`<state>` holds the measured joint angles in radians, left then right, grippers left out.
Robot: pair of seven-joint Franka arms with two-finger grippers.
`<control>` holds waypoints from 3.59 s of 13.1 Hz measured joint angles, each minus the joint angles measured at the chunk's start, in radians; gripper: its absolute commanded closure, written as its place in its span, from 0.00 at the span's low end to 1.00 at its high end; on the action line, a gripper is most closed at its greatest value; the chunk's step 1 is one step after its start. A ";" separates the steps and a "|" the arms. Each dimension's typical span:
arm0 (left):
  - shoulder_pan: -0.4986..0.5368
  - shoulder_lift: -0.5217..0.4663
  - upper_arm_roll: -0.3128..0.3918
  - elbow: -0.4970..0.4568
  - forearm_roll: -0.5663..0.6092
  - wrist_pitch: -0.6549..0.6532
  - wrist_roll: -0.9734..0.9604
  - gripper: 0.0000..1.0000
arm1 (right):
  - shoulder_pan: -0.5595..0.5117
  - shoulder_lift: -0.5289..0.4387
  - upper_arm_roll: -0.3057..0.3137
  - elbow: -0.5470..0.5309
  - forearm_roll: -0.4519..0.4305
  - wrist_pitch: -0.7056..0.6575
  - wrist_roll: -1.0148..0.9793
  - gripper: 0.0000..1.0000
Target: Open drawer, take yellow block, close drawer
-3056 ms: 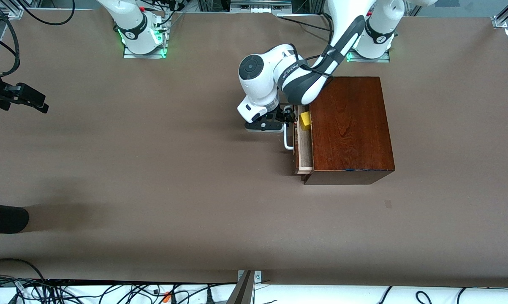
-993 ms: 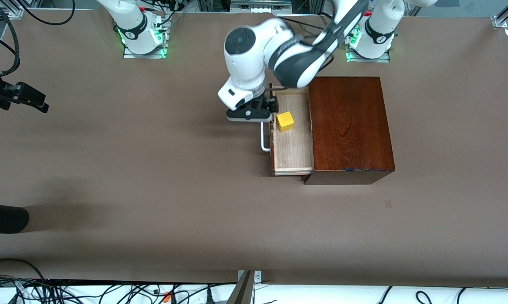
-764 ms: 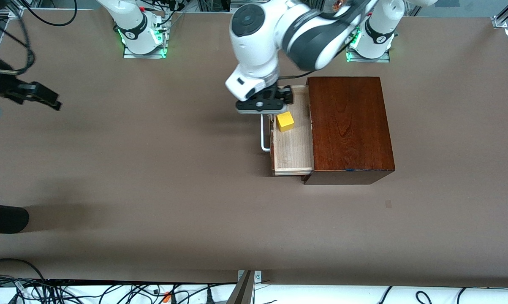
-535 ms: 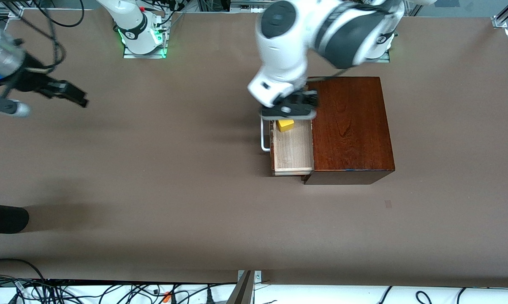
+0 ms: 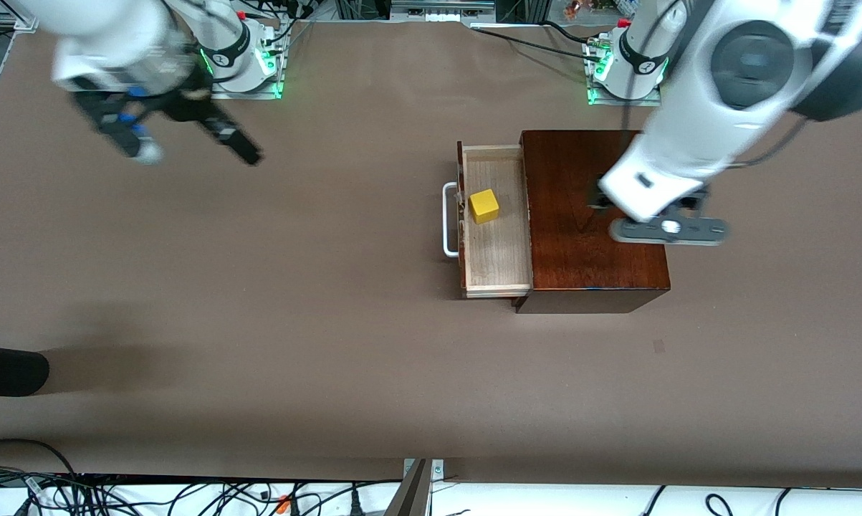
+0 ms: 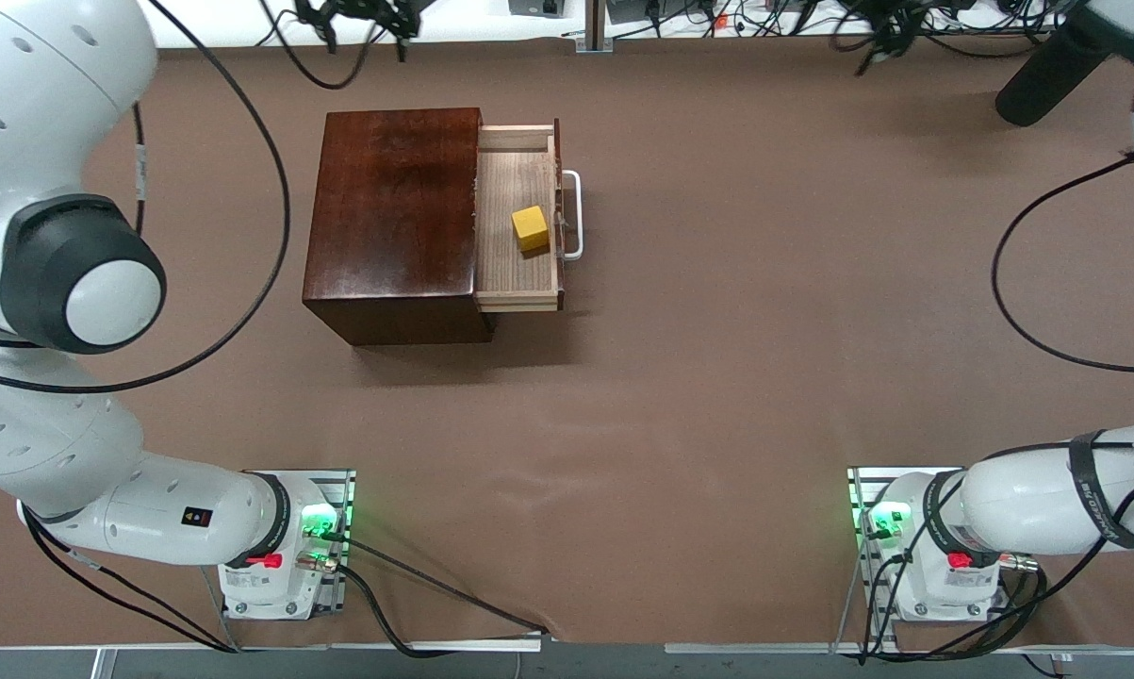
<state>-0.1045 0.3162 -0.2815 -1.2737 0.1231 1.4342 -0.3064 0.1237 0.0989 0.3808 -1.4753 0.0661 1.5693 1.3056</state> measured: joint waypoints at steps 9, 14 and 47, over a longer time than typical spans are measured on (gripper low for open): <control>0.073 -0.188 0.233 -0.222 -0.128 0.180 0.229 0.00 | 0.458 0.260 0.005 0.079 -0.240 0.245 0.982 0.00; 0.023 -0.334 0.300 -0.410 -0.128 0.248 0.211 0.00 | 0.560 0.472 -0.001 0.249 -0.293 0.287 1.303 0.00; 0.013 -0.351 0.293 -0.410 -0.115 0.192 0.211 0.00 | 0.587 0.713 -0.037 0.311 -0.319 0.475 1.116 1.00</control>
<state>-0.0915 -0.0352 0.0113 -1.6838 0.0083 1.6263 -0.0953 0.7108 0.8117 0.3438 -1.1640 -0.2533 2.0440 2.4212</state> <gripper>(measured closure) 0.000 0.449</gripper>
